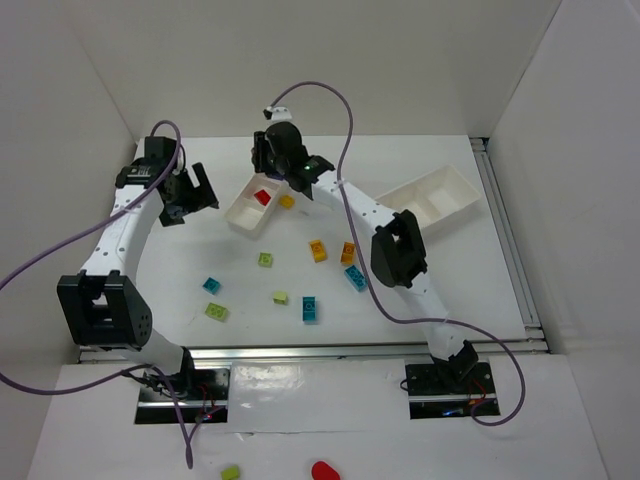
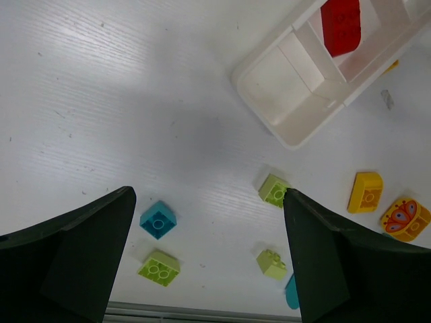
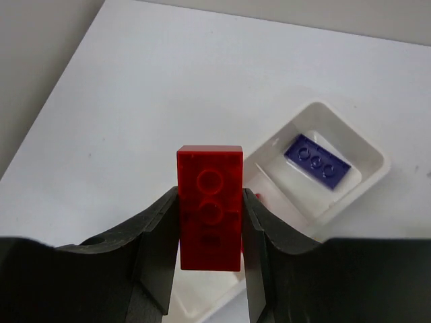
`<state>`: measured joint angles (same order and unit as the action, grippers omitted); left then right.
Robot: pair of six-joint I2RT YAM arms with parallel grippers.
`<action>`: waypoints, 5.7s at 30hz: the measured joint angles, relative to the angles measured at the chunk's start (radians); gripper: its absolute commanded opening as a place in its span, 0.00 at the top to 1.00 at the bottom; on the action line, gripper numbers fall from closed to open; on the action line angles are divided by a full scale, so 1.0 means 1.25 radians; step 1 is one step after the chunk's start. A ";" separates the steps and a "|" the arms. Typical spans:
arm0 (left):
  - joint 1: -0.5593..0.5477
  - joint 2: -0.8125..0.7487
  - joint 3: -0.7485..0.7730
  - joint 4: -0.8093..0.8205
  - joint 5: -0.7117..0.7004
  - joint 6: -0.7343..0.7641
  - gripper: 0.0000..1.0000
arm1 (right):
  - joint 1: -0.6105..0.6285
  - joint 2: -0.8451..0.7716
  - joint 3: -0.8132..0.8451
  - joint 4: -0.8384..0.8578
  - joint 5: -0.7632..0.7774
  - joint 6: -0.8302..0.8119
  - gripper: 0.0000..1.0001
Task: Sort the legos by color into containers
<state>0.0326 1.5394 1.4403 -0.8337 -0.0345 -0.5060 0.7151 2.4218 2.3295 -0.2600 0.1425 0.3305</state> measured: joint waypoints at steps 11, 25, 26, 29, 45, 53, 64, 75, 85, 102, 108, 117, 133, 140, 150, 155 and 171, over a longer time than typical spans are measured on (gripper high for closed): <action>0.001 -0.022 -0.020 -0.001 0.027 -0.003 0.00 | -0.011 0.170 0.080 0.022 -0.040 -0.006 0.42; 0.009 -0.023 -0.020 -0.002 0.031 -0.003 0.00 | -0.005 0.093 0.032 -0.005 0.040 -0.044 0.15; 0.009 -0.023 -0.020 -0.002 0.031 -0.002 0.00 | -0.008 0.045 -0.019 -0.012 0.067 -0.051 0.13; 0.009 -0.024 -0.018 -0.004 0.030 0.000 0.00 | -0.024 -0.154 -0.215 -0.037 0.125 -0.055 0.10; -0.083 -0.026 0.034 -0.005 0.059 0.003 0.00 | -0.272 -0.656 -0.891 -0.170 -0.040 0.040 0.00; -0.143 -0.014 0.047 -0.010 0.051 0.002 0.01 | -0.258 -0.605 -0.899 -0.157 -0.114 0.051 0.05; -0.158 0.014 0.069 -0.021 0.026 0.004 0.01 | -0.206 -0.302 -0.478 -0.167 -0.161 0.023 0.06; -0.158 0.014 0.073 -0.028 0.004 0.006 0.01 | -0.112 -0.174 -0.180 -0.210 0.023 -0.015 0.04; -0.158 0.014 0.074 -0.028 -0.012 0.008 0.01 | -0.138 0.079 0.054 -0.247 0.045 -0.060 0.04; -0.158 -0.038 -0.132 -0.034 -0.068 -0.031 0.06 | -0.047 -0.311 -0.399 -0.092 0.024 -0.167 0.02; -0.157 -0.202 -0.307 -0.089 -0.087 -0.103 0.05 | 0.089 -0.537 -0.639 -0.079 0.018 -0.130 0.01; -0.147 -0.314 -0.325 -0.096 -0.129 -0.165 0.03 | 0.235 -0.589 -0.920 -0.207 0.036 0.069 0.00; -0.143 -0.308 -0.323 -0.075 -0.103 -0.160 0.03 | 0.306 -0.559 -0.929 -0.241 0.072 0.187 0.31; -0.143 -0.318 -0.323 -0.063 -0.094 -0.159 0.03 | 0.306 -0.517 -0.929 -0.237 0.076 0.180 0.66; -0.146 -0.302 -0.313 -0.037 -0.040 -0.123 0.03 | 0.224 -0.671 -0.874 -0.362 0.265 0.197 0.65; -0.182 -0.244 -0.280 -0.015 -0.024 -0.099 0.03 | 0.048 -0.798 -0.873 -0.378 0.371 0.220 0.65; -0.244 -0.172 -0.232 -0.006 -0.023 -0.094 0.01 | -0.238 -0.810 -0.920 -0.348 0.442 0.161 0.13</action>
<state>-0.2722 1.3239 1.1507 -0.8413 -0.0631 -0.6239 0.4179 1.4094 1.1790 -0.6945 0.6952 0.5320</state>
